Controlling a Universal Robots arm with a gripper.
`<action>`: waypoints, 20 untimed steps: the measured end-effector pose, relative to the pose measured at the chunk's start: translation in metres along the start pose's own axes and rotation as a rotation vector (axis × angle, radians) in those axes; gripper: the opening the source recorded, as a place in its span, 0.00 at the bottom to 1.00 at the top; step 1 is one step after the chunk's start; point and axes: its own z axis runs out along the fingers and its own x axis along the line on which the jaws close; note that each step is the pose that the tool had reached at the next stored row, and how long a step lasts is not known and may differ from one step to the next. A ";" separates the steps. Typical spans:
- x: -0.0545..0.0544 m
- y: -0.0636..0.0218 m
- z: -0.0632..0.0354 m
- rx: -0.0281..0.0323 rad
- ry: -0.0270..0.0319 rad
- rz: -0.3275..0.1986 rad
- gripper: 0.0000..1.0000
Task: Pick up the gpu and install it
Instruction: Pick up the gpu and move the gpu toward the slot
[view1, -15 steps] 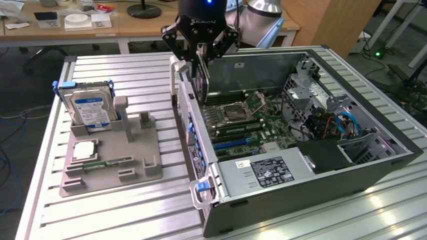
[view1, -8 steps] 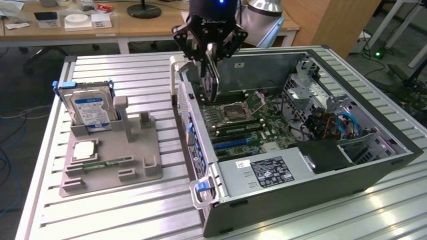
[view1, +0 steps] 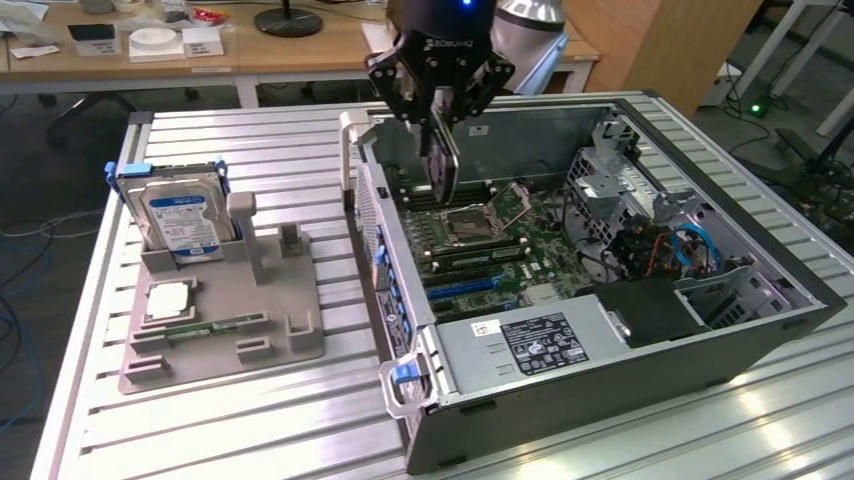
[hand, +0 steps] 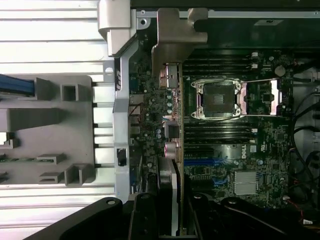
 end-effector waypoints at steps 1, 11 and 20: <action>-0.003 0.0001 0.0001 0.0000 0.0000 0.000 0.28; -0.043 0.0017 0.0009 0.0000 0.0000 0.000 0.28; -0.081 0.0032 0.0016 -0.0001 0.0000 0.000 0.28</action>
